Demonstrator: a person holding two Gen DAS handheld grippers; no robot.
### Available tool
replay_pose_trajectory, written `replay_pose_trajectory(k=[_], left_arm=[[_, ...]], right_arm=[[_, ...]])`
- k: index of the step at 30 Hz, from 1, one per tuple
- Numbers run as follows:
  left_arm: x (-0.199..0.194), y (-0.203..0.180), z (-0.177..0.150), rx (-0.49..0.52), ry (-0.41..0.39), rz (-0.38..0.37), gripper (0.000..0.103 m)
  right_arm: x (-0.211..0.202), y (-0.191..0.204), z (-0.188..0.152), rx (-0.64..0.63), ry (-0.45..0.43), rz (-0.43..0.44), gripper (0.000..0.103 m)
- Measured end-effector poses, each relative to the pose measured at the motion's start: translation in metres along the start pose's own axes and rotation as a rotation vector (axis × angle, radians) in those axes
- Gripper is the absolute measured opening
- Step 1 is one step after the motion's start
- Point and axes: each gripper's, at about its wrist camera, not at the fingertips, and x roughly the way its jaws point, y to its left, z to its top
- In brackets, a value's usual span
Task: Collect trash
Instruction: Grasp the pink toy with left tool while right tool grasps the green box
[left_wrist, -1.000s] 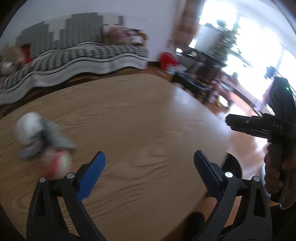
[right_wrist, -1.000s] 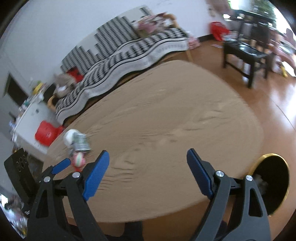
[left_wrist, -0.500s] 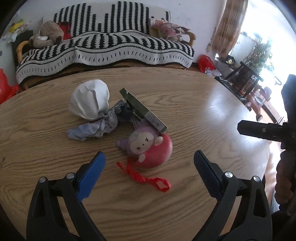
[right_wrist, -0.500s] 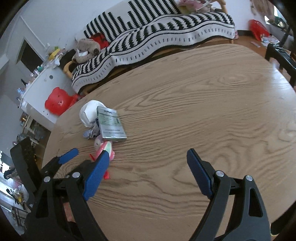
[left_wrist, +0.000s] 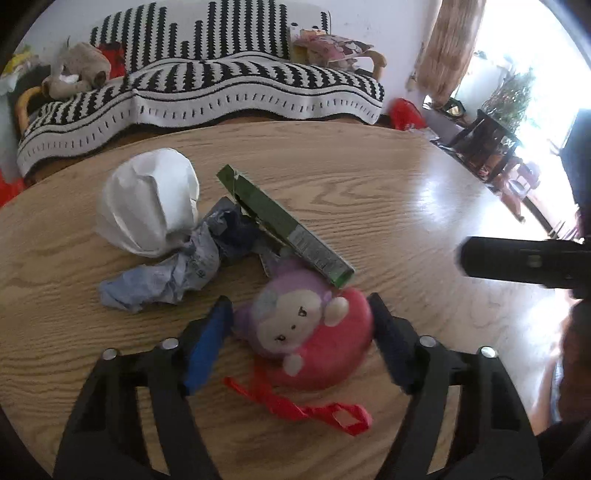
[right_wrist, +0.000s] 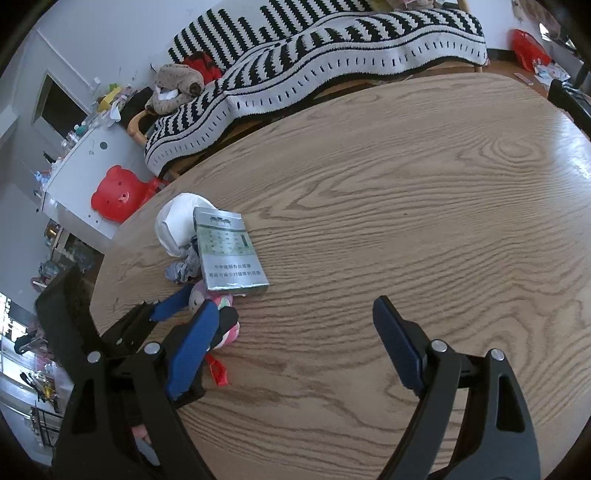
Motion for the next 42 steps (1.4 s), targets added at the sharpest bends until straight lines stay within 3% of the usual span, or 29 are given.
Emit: replay_pose_trajectory(k=[4, 14, 23, 27, 29, 30, 31, 32, 34, 42], left_arm=[[-0.021, -0.002, 0.0, 0.016, -0.032, -0.008, 0.057], [-0.067, 0.034, -0.011, -0.06, -0.052, 0.007, 0.057], [-0.074, 0.058, -0.013, -0.139, -0.054, 0.026, 0.057], [-0.074, 0.06, -0.012, -0.144, -0.052, 0.025, 0.057], [-0.073, 0.06, -0.012, -0.143, -0.047, 0.025, 0.057], [-0.073, 0.06, -0.011, -0.143, -0.044, 0.026, 0.057], [-0.073, 0.06, -0.012, -0.143, -0.044, 0.027, 0.057], [-0.073, 0.06, -0.012, -0.144, -0.043, 0.028, 0.057], [-0.073, 0.06, -0.011, -0.142, -0.045, 0.027, 0.057], [-0.072, 0.044, -0.007, -0.121, -0.054, 0.024, 0.057]], right_arm=[[0.013, 0.004, 0.004, 0.002, 0.011, 0.014, 0.083], [0.049, 0.029, 0.012, -0.034, 0.039, 0.04, 0.083], [0.076, 0.054, 0.019, -0.096, 0.04, 0.011, 0.081], [0.082, 0.058, 0.021, -0.113, 0.043, 0.0, 0.054], [0.081, 0.057, 0.021, -0.111, 0.038, -0.004, 0.053], [0.079, 0.056, 0.021, -0.112, 0.031, -0.009, 0.047], [0.077, 0.056, 0.022, -0.113, 0.022, -0.011, 0.023], [0.075, 0.056, 0.022, -0.111, 0.019, -0.019, 0.017], [0.068, 0.053, 0.022, -0.094, 0.008, -0.014, 0.012], [0.034, 0.04, 0.019, -0.082, -0.044, -0.042, 0.012]])
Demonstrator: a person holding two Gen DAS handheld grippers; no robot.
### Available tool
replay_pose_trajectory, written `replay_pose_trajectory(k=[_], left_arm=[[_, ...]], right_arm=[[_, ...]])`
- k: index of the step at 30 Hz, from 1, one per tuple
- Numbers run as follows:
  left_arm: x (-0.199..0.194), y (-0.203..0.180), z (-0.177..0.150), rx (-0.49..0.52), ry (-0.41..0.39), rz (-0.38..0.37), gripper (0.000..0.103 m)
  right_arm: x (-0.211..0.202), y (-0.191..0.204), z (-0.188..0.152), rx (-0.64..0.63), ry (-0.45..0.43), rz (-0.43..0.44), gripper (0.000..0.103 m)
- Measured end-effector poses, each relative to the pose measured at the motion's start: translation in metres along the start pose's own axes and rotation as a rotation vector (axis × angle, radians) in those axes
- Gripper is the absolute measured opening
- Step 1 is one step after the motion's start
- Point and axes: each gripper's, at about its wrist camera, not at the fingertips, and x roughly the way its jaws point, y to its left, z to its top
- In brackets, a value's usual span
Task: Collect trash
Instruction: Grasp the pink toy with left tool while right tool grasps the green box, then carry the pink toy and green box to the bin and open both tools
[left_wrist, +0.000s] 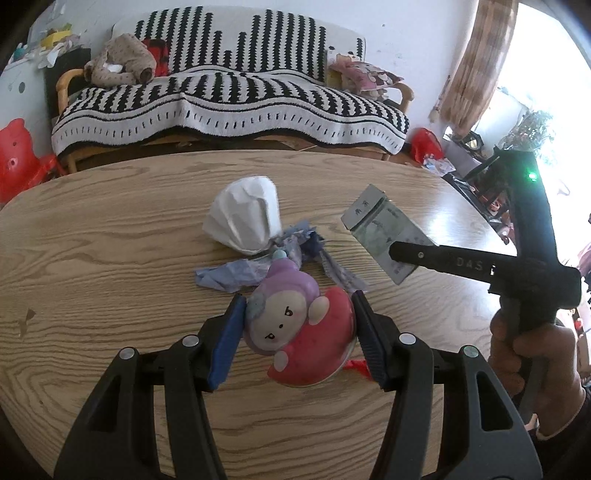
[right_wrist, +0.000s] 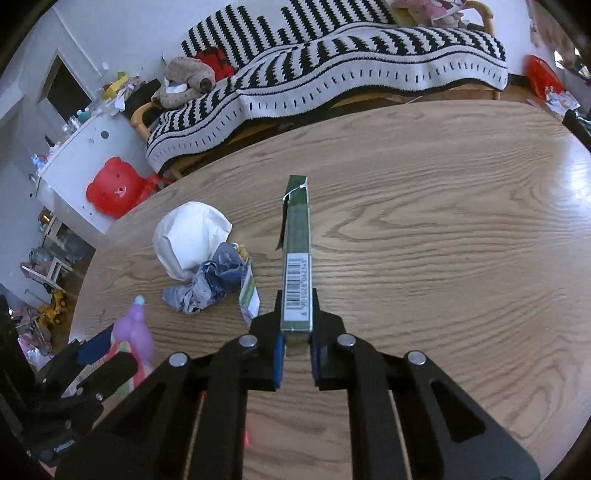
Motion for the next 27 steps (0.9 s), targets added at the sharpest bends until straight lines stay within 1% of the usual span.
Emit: replay_pose_trajectory(k=[5, 12, 21, 27], left_arm=[[0.001, -0.021, 0.001, 0.019, -0.005, -0.01, 0.057], [0.006, -0.065, 0.005, 0.06, -0.005, -0.049, 0.057], [0.021, -0.155, 0.008, 0.147, 0.014, -0.138, 0.057], [0.032, -0.234, 0.001, 0.218, 0.036, -0.22, 0.057]], right_arm=[[-0.03, -0.01, -0.007, -0.008, -0.026, -0.024, 0.012], [-0.092, -0.044, -0.026, -0.003, -0.078, -0.092, 0.012], [-0.182, -0.111, -0.065, 0.062, -0.154, -0.186, 0.012], [-0.238, -0.164, -0.095, 0.128, -0.198, -0.248, 0.012]])
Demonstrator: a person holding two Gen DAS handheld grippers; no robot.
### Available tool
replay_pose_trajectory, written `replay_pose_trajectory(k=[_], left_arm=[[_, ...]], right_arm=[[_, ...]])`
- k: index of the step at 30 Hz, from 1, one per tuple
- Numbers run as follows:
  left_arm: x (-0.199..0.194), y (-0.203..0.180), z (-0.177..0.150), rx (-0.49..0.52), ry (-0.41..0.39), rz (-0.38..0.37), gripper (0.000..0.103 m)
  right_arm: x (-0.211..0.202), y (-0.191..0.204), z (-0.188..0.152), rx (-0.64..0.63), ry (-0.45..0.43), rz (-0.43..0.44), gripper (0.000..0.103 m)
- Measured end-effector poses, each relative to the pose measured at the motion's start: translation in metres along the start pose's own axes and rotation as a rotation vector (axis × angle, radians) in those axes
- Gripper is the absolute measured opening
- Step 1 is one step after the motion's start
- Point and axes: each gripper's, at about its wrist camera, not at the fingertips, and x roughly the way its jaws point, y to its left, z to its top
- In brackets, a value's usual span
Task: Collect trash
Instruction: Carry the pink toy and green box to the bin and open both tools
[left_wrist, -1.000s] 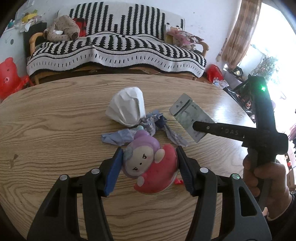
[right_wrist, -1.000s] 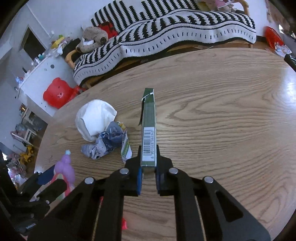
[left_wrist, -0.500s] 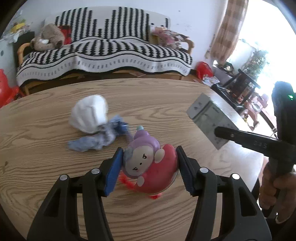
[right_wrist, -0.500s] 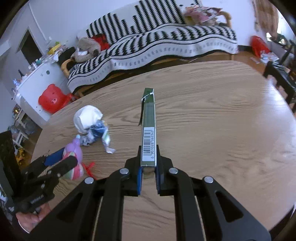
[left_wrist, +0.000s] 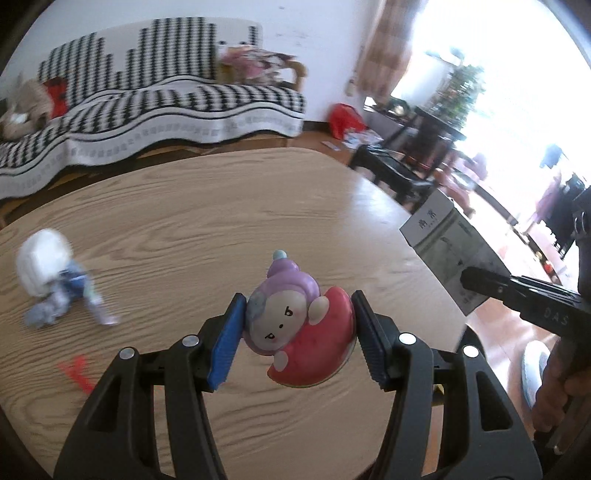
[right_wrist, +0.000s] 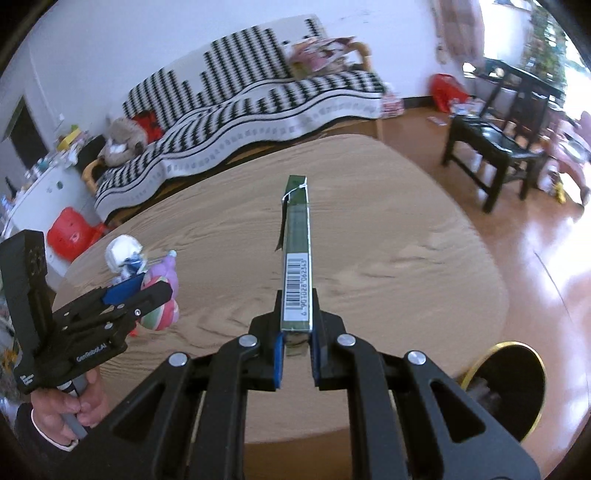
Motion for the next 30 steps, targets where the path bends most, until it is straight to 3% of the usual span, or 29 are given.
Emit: replay_pose_trajectory(k=[11, 15, 21, 30], left_arm=[[0.055, -0.146, -0.007, 0.129, 0.063, -0.185, 0.057], [0.077, -0.183, -0.016, 0.154, 0.101, -0.228, 0.057], [0.109, -0.245, -0.039, 0.196, 0.167, -0.299, 0.057], [0.147, -0.303, -0.075, 0.255, 0.263, -0.363, 0.057]], right_arm=[[-0.069, -0.135, -0.048, 0.192, -0.051, -0.129, 0.012], [-0.09, -0.183, -0.071, 0.272, -0.062, -0.178, 0.012], [-0.104, -0.231, -0.101, 0.366, -0.054, -0.229, 0.012], [-0.104, -0.286, -0.141, 0.502, 0.003, -0.271, 0.012]])
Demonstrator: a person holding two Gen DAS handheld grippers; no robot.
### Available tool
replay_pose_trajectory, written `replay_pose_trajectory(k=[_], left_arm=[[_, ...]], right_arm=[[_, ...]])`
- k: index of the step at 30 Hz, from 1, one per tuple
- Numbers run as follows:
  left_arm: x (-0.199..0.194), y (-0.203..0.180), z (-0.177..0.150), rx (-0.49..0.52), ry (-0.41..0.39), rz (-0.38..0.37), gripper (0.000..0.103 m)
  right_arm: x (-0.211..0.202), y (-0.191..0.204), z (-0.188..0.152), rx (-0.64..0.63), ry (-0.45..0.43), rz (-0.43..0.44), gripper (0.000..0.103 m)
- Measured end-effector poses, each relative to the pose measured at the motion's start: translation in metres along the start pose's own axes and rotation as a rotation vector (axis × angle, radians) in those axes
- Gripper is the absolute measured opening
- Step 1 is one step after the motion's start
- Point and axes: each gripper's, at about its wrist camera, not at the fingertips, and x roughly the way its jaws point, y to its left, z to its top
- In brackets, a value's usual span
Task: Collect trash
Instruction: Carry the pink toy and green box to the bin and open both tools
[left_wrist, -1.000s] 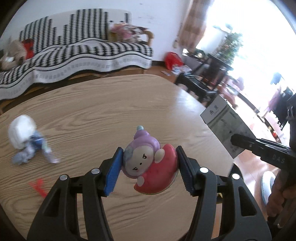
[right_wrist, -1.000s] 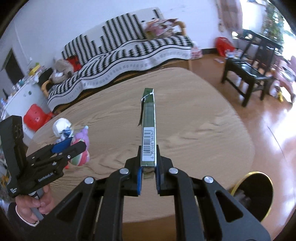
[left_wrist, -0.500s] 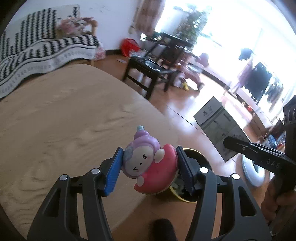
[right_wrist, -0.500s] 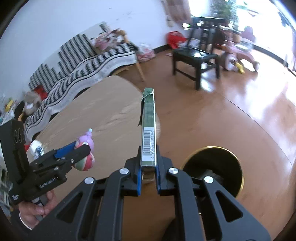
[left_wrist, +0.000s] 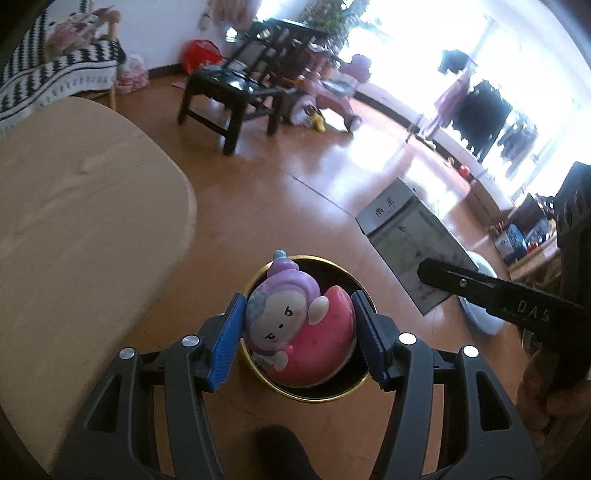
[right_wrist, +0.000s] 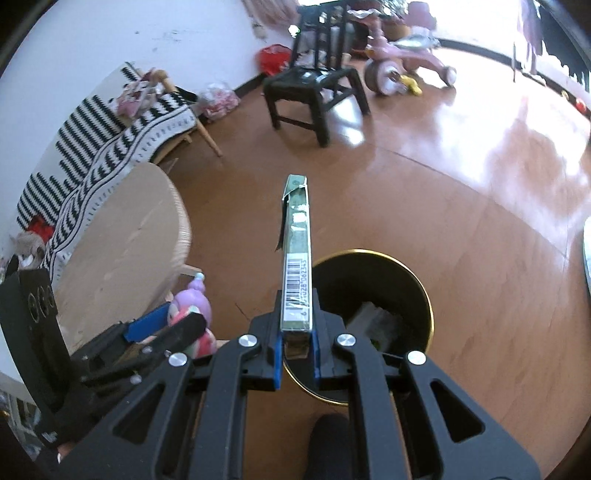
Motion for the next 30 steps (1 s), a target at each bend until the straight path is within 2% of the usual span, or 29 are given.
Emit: replay_pose_trajectory(k=[7, 30], left_arm=[[0.026, -0.013, -0.002, 0.026, 0.049, -0.019, 0.057], [0.031, -0.02, -0.001, 0.032, 0.067, -0.029, 0.058]], right_arm=[[0.008, -0.019, -0.001, 0.055, 0.037, -0.016, 0.012], [0.007, -0.023, 0.004, 0.07, 0.032, -0.02, 0.012]])
